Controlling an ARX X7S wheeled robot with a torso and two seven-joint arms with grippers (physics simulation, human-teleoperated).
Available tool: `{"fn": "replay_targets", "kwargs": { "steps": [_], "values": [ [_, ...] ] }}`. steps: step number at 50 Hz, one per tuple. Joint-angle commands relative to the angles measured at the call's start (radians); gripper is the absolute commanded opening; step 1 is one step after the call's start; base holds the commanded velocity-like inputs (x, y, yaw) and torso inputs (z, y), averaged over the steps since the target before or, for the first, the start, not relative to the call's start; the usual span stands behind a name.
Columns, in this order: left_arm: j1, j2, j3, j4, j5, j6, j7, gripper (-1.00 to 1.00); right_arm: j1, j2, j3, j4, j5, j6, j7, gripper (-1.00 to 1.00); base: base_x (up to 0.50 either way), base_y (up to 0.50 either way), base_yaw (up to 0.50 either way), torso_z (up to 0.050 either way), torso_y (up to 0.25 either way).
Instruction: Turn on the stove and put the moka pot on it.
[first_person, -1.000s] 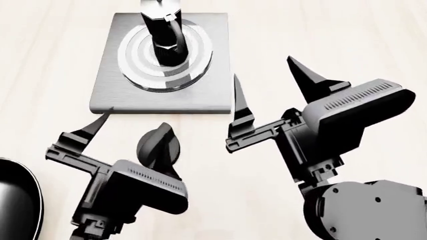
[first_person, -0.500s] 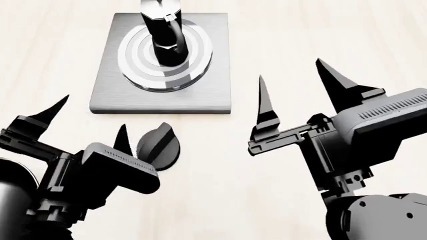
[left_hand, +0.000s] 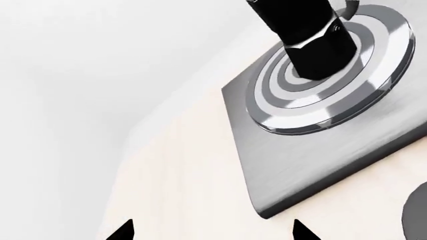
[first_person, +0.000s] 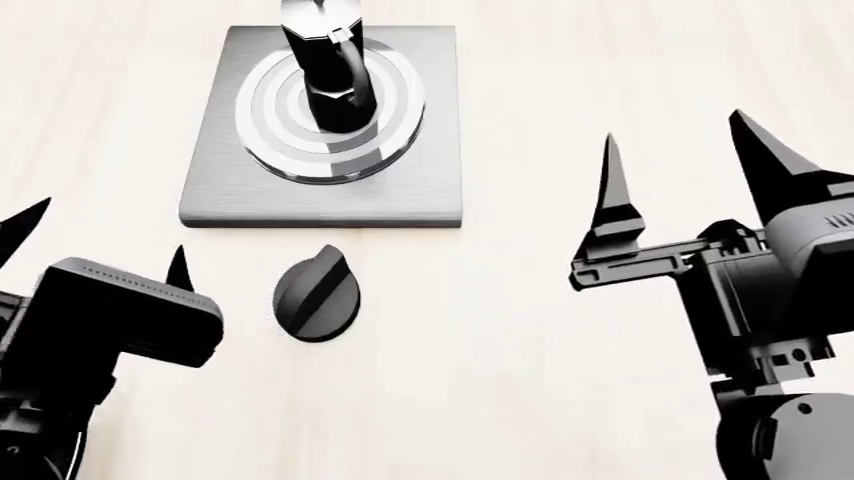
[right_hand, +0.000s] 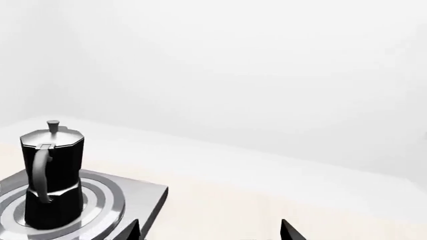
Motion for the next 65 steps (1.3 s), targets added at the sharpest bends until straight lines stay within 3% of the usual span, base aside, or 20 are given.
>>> {"fn": "replay_targets", "kwargs": {
  "steps": [1, 17, 30, 41, 65],
  "values": [
    [0.140, -0.082, -0.147, -0.041, -0.069, 0.138, 0.003, 1.00, 0.003, 0.091, 0.015, -0.004, 0.012, -0.017, 0.008, 1.00, 0.00, 0.00, 0.00, 0.000, 0.000],
    [0.276, -0.160, -0.266, -0.071, -0.098, 0.200, -0.020, 1.00, 0.019, 0.196, 0.035, -0.005, 0.034, -0.018, -0.001, 1.00, 0.00, 0.00, 0.00, 0.000, 0.000],
    [0.444, -0.213, -0.432, -0.087, -0.126, 0.246, -0.036, 1.00, 0.034, 0.296, 0.054, -0.021, 0.058, -0.018, -0.001, 1.00, 0.00, 0.00, 0.00, 0.000, 0.000],
    [0.513, -0.210, -0.491, -0.119, -0.110, 0.258, -0.021, 1.00, 0.044, 0.369, 0.070, -0.026, 0.078, -0.040, 0.004, 1.00, 0.00, 0.00, 0.00, 0.000, 0.000],
    [0.714, -0.169, -0.781, -0.093, -0.095, 0.197, 0.044, 1.00, 0.041, 0.419, 0.079, -0.004, 0.084, -0.068, 0.060, 1.00, 0.00, 0.00, 0.00, 0.000, 0.000]
  ]
}}
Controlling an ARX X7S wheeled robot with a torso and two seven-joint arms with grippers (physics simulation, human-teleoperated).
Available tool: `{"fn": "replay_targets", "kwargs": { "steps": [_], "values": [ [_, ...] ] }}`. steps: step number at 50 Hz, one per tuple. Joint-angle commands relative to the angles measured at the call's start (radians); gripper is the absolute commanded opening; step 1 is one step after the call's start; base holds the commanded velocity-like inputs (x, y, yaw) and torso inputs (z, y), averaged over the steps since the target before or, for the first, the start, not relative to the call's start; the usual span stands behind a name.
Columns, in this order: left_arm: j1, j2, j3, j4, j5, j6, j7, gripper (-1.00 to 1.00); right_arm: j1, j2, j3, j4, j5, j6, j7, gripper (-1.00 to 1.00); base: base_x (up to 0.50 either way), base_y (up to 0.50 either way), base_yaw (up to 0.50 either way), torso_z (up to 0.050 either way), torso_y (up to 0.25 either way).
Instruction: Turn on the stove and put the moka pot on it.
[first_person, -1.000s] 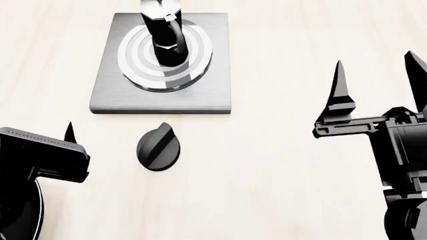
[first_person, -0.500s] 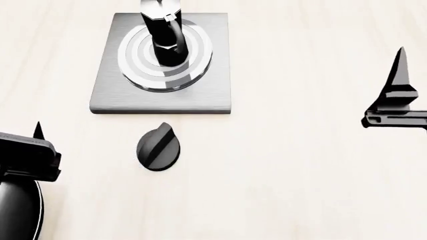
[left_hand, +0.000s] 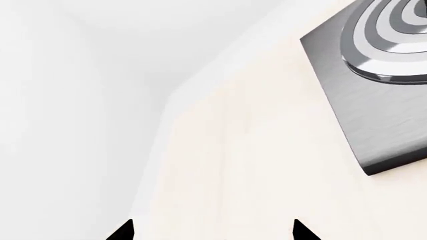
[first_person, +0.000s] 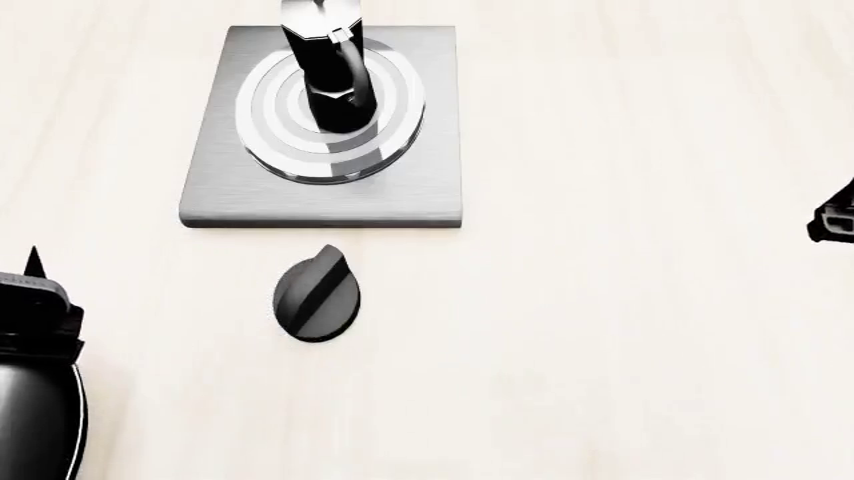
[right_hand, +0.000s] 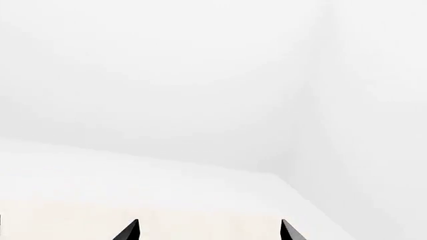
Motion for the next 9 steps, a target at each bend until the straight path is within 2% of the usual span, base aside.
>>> {"fn": "replay_targets", "kwargs": {
  "steps": [1, 9],
  "values": [
    [0.091, 0.026, -0.134, 0.013, 0.013, -0.031, 0.036, 1.00, 0.001, 0.015, 0.007, 0.011, 0.003, -0.007, 0.028, 1.00, 0.00, 0.00, 0.00, 0.000, 0.000],
    [0.139, 0.053, -0.216, 0.026, 0.030, -0.058, 0.066, 1.00, -0.007, 0.015, 0.003, 0.017, -0.007, -0.017, 0.053, 1.00, 0.00, 0.00, 0.00, 0.000, 0.000]
  ]
}}
